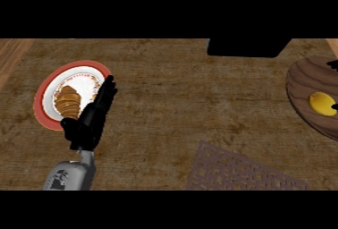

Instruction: Pick the lemon from the placemat and place it in the bowl

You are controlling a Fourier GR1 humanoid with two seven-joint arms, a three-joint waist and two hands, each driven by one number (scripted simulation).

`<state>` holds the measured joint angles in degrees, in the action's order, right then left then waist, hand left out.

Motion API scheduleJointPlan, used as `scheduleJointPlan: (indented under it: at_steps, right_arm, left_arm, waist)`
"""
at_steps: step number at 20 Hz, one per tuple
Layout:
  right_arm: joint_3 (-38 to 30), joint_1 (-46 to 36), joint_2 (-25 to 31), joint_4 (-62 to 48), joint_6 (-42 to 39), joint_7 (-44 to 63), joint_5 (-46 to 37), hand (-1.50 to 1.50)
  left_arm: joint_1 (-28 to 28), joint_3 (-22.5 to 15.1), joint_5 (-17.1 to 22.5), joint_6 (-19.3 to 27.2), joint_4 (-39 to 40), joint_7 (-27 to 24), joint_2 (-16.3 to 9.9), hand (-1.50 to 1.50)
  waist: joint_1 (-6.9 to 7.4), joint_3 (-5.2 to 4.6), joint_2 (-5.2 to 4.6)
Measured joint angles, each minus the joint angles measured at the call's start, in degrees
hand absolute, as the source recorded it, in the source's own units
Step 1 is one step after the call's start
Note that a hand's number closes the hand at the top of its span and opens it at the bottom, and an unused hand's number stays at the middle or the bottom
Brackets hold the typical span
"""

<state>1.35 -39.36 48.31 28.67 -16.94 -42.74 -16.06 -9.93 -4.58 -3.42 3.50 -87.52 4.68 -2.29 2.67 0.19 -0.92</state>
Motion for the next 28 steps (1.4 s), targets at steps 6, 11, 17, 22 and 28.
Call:
scheduleJointPlan:
  at_steps: [6, 11, 17, 22, 28]
  right_arm:
    - [-4.48, -3.53, -1.19, -6.74, -1.72, -4.94, 3.67, -1.5]
    - [-8.76, -6.81, 1.32, -10.74, -5.04, -3.1, 7.65, -1.5]
    - [-11.65, -8.49, 4.46, -14.95, -11.12, 1.25, 10.86, -1.5]
    - [-13.46, -7.36, 8.09, -16.0, -16.75, 4.6, 13.47, -1.5]
    - [-14.04, -4.31, 9.5, -14.59, -20.3, 6.4, 15.35, -1.5]
  left_arm:
    - [-0.91, 0.64, 0.01, 0.29, 0.34, 0.75, -0.07, 0.0]
    - [-0.38, 0.98, -0.12, 0.29, 0.3, 0.18, -0.31, 0.0]
    - [-0.04, 1.55, 0.6, -0.7, 0.14, -0.26, -0.93, 0.0]
    - [0.22, 1.88, 0.7, -0.77, 0.48, -0.64, -1.04, 0.0]
    - [0.16, 1.67, 0.23, -0.07, 0.52, -0.91, -0.48, 0.0]
  waist:
    - [-0.47, 0.01, 0.11]
    - [-0.79, -0.04, 0.25]
    - [-0.72, 0.0, 0.14]
    - [-0.92, 0.09, 0.05]
    - [-1.2, 0.23, -0.05]
